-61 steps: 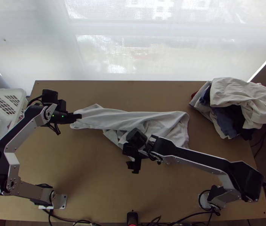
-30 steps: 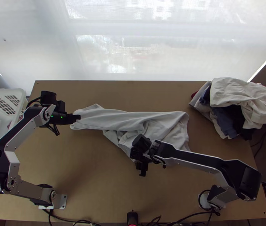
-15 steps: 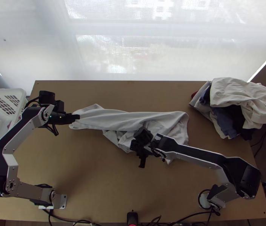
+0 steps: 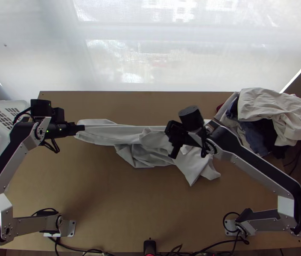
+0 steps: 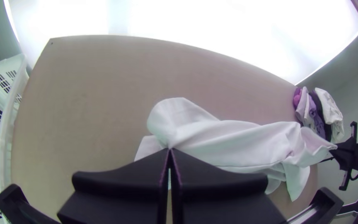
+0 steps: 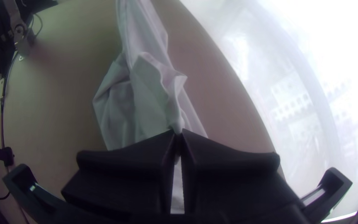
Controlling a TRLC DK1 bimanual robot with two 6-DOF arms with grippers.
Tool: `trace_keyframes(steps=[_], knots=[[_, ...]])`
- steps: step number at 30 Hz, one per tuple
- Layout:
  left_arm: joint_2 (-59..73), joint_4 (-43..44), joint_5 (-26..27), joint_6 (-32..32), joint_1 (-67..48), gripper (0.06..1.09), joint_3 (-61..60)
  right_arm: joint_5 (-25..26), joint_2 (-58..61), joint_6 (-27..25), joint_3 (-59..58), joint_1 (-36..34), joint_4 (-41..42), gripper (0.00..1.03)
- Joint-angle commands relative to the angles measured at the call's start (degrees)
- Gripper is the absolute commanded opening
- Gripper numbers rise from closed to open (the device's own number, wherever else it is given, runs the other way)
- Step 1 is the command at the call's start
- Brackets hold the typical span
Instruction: Fold the t-shirt
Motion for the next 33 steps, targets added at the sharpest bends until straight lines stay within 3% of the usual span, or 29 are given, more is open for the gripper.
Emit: trace_keyframes(steps=[1,12,24,33], knots=[[-6.9,-2.8,0.0,0.1,0.5,0.09,4.1,0.8,-6.4,-0.1,7.8,-6.8,-6.2,0.03],[-17.9,-3.3,-0.1,2.4,5.4,0.09,9.4,6.4,-13.5,0.7,18.9,-10.4,-13.0,0.03],[-27.0,-1.0,-0.2,5.9,10.7,0.09,17.1,16.0,-17.9,-1.4,30.4,-8.2,-12.7,0.03],[-33.5,8.2,-0.2,7.5,17.7,0.09,19.4,19.5,-25.0,-10.1,32.8,-8.0,-3.7,0.03]])
